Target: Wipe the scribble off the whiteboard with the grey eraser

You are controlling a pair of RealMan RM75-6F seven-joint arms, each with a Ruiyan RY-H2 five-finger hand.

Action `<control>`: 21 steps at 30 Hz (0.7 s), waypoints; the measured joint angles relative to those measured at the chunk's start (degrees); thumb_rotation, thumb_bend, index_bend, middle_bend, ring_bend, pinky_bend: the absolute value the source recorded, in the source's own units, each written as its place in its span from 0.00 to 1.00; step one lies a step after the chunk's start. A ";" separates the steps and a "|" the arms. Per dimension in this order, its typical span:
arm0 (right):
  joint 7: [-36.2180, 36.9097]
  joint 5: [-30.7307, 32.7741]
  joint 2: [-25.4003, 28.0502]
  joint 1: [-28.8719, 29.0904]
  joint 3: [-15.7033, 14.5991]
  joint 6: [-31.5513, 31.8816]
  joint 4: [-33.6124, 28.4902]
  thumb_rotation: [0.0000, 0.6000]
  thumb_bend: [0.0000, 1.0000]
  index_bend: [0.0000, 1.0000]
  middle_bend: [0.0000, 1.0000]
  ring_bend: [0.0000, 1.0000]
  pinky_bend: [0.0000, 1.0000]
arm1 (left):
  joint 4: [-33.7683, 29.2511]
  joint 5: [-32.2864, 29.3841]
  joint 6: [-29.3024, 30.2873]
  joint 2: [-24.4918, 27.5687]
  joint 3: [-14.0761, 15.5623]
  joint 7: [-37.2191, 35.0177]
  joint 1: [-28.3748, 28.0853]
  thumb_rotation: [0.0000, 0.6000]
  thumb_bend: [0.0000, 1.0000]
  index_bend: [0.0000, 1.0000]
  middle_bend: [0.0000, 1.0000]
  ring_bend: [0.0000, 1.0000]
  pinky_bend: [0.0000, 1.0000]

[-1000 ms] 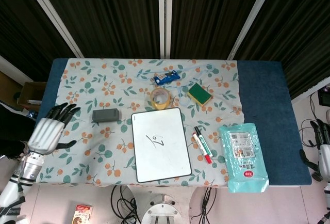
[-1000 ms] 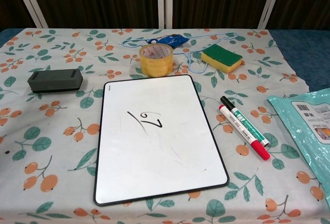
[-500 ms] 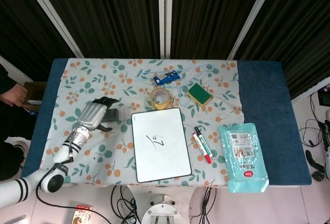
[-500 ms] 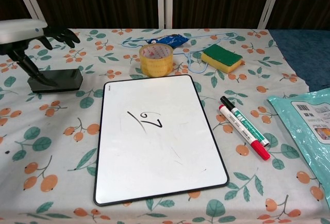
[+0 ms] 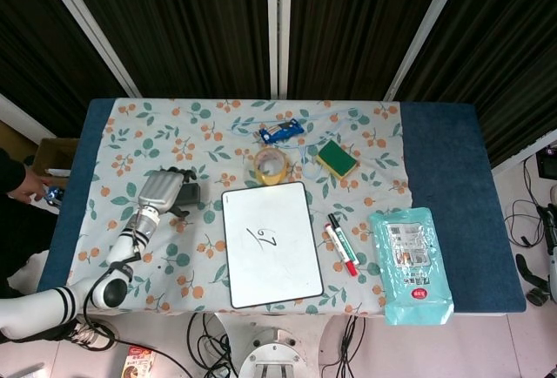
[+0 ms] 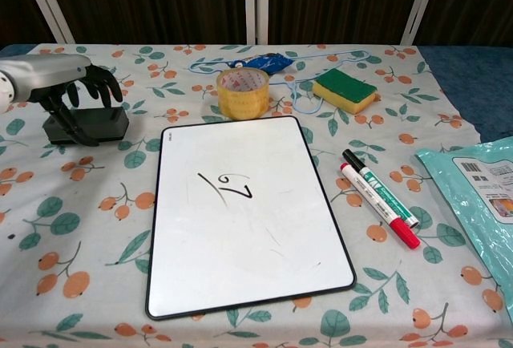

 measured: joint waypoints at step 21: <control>-1.22 0.74 -0.22 0.40 0.18 -1.06 -0.49 1.00 0.26 0.00 0.00 0.00 0.00 | 3.94 0.08 1.93 -2.21 0.81 -1.20 -0.57 1.00 0.11 0.40 0.44 0.37 0.43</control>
